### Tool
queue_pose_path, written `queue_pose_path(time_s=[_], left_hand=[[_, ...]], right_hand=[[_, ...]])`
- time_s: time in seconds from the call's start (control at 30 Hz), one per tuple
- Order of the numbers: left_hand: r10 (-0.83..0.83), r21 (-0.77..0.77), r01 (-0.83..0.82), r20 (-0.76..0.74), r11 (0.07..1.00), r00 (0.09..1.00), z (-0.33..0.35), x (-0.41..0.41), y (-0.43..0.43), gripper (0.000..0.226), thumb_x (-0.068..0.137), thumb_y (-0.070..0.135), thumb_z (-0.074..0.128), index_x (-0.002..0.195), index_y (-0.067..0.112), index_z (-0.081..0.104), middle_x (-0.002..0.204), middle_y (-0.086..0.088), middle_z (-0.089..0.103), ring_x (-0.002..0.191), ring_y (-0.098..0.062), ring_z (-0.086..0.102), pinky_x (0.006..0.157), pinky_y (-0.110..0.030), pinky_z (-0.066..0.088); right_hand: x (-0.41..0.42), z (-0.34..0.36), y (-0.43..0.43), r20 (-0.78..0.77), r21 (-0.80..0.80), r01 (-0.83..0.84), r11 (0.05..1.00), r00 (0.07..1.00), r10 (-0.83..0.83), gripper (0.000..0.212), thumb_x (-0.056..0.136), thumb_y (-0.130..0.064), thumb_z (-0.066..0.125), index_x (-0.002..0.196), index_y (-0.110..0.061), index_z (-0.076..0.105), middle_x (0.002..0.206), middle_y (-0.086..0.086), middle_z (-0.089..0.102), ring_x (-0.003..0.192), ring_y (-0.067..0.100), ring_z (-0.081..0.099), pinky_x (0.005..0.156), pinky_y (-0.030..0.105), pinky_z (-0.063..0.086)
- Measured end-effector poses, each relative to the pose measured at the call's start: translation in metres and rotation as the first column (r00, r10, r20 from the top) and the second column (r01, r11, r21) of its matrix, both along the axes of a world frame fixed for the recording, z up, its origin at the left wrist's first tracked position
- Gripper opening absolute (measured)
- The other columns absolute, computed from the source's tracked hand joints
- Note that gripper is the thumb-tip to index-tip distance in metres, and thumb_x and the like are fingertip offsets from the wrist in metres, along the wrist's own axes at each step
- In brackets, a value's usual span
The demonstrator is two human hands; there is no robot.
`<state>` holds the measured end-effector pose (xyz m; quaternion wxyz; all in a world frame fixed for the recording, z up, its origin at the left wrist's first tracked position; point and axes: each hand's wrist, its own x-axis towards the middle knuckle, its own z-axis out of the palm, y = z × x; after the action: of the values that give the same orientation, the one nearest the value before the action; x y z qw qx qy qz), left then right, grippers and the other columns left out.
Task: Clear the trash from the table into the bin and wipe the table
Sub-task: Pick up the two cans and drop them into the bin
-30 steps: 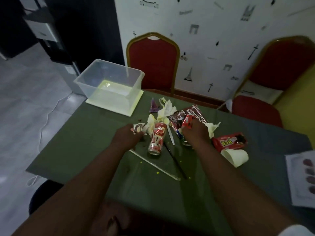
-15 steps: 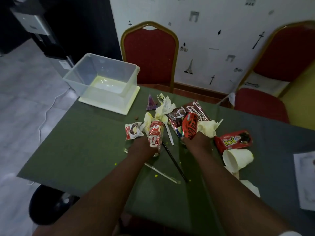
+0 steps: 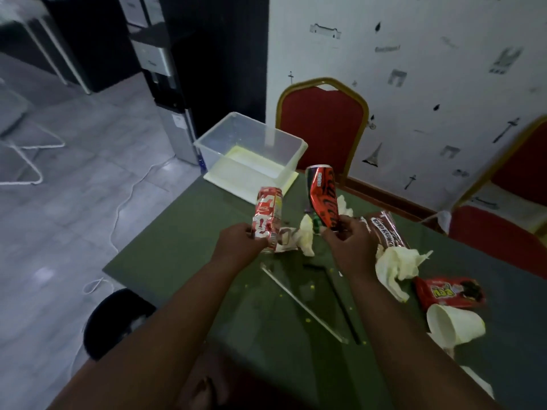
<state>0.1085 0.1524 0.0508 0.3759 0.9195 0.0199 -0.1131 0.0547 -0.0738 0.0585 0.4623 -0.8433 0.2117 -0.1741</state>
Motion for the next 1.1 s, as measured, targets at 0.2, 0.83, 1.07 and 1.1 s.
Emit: queue_pose_path(time_s=[0.2,0.83,1.07,1.1], left_hand=[[0.279,-0.059,-0.277,0.02,0.959,0.96,0.01,-0.015,0.116,0.046,0.073,0.045,0.075,0.11,0.018,0.07,0.105,-0.002,0.073,0.071,-0.004,0.054,0.059,-0.018,0.038],[0.801,-0.042,-0.869,-0.368,0.493,0.473,-0.169,-0.155,0.449,0.012,0.08,0.032,0.07,0.086,0.022,0.071,0.069,0.009,0.066,0.07,-0.012,0.065,0.046,-0.015,0.038],[0.753,0.089,-0.833,-0.487,0.546,0.442,-0.308,-0.144,0.473,0.036,0.08,0.043,0.065,0.094,0.011,0.073,0.084,-0.009,0.073,0.074,-0.021,0.066,0.057,-0.026,0.038],[0.749,0.108,-0.824,-0.495,0.556,0.441,-0.324,-0.139,0.476,0.039,0.08,0.044,0.065,0.095,0.009,0.073,0.085,-0.01,0.072,0.074,-0.022,0.065,0.056,-0.025,0.036]], right_hand=[[0.023,0.007,0.1,0.067,0.046,-0.273,0.961,0.961,0.27,0.031,0.068,-0.03,0.081,0.097,-0.029,0.069,0.074,-0.02,0.068,0.07,-0.005,0.066,0.064,0.021,0.055],[-0.001,-0.169,0.492,-0.416,0.321,-0.739,0.592,0.452,0.79,0.02,0.074,-0.032,0.079,0.092,-0.029,0.07,0.075,-0.015,0.068,0.073,0.001,0.065,0.065,0.02,0.052],[0.028,-0.323,0.523,-0.72,0.343,-0.562,0.753,0.358,0.595,0.018,0.082,-0.017,0.073,0.091,-0.001,0.072,0.087,0.016,0.073,0.08,0.028,0.067,0.07,0.035,0.052],[0.035,-0.342,0.526,-0.75,0.331,-0.561,0.759,0.333,0.572,0.022,0.082,-0.021,0.072,0.09,-0.001,0.073,0.084,0.016,0.072,0.078,0.03,0.068,0.07,0.037,0.054]])
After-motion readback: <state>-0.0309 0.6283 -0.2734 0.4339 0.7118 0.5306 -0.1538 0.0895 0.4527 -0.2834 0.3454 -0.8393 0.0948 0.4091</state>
